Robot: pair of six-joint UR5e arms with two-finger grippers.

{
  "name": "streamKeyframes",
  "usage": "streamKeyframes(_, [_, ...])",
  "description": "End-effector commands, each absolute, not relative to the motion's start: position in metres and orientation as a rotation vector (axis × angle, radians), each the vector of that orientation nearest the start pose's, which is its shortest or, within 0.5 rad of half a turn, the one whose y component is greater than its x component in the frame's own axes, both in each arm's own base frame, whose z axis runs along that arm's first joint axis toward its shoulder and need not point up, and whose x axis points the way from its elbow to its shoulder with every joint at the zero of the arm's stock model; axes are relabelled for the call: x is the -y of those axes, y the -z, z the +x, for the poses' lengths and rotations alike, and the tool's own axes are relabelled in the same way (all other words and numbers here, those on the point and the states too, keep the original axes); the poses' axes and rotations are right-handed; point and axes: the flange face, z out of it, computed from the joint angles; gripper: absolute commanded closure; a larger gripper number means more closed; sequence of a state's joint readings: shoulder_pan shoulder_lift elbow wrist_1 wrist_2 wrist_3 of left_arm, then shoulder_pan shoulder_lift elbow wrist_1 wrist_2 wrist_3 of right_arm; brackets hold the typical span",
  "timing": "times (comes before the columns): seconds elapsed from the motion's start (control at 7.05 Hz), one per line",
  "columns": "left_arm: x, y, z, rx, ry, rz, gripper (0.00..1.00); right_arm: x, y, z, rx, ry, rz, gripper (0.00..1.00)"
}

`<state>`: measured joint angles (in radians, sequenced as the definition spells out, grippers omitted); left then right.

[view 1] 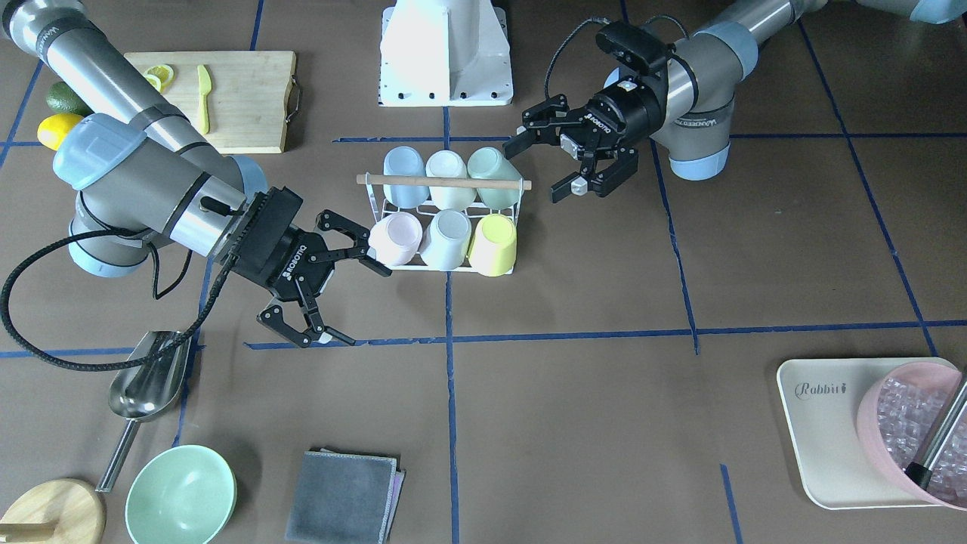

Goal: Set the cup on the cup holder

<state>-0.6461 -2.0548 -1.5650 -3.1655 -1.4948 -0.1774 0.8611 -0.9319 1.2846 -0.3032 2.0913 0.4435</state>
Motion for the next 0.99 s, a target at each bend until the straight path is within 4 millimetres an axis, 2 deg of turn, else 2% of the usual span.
streamKeyframes(0.0, [0.507,-0.197,0.368,-0.975,-0.393,1.602,0.0,0.608,-0.269,-0.38,1.142,0.595,0.921,0.0])
streamKeyframes(0.28, [0.542,-0.19,0.327,-0.842,-0.467,1.35,0.0,0.609,-0.27,-0.371,1.094,0.571,0.769,0.0])
streamKeyframes(0.43, [0.539,-0.174,0.302,-0.789,-0.468,1.25,0.0,0.612,-0.272,-0.365,1.069,0.551,0.678,0.0])
streamKeyframes(0.57, [0.527,-0.17,0.264,-0.716,-0.451,1.105,0.0,0.619,-0.281,-0.359,1.042,0.521,0.58,0.0])
streamKeyframes(0.71, [0.508,-0.173,0.244,-0.717,-0.454,1.003,0.0,0.627,-0.293,-0.354,1.0,0.48,0.487,0.0])
streamKeyframes(0.85, [0.49,-0.182,0.233,-0.698,-0.465,0.903,0.0,0.634,-0.306,-0.347,0.949,0.434,0.394,0.0])
